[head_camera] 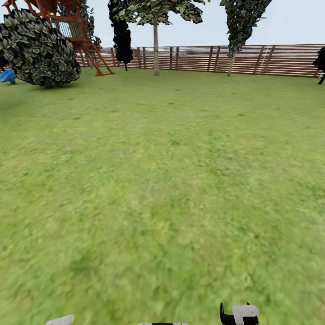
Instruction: In the garden, pick up the pesticide atomizer on the floor and spray pesticide onto both trees until each tree trunk is fully covered.
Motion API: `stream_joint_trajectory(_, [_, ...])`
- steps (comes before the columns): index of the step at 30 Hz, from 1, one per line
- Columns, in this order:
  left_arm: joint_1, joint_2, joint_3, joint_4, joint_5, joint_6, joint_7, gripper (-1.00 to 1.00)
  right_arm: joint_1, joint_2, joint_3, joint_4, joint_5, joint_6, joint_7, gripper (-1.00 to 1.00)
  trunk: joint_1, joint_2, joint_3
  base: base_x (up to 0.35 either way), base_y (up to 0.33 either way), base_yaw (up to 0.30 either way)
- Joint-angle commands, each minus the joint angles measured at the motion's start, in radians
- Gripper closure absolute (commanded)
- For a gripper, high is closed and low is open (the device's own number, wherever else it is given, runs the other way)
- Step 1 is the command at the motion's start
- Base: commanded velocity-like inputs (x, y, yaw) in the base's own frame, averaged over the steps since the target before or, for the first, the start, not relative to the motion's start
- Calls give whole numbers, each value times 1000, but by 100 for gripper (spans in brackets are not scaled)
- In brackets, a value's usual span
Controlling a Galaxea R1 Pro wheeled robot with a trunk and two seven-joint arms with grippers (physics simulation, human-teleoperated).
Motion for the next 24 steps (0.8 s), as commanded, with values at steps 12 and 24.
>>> stream_joint_trajectory(12, [0, 0, 0, 0, 0, 0, -1, 100, 0, 0, 0, 0, 0, 0, 0, -100, 0, 0, 0, 339, 0, 0])
stream_joint_trajectory(24, [0, 0, 0, 0, 0, 0, 0, 100, 0, 0, 0, 0, 0, 0, 0, -100, 0, 0, 0, 339, 0, 0])
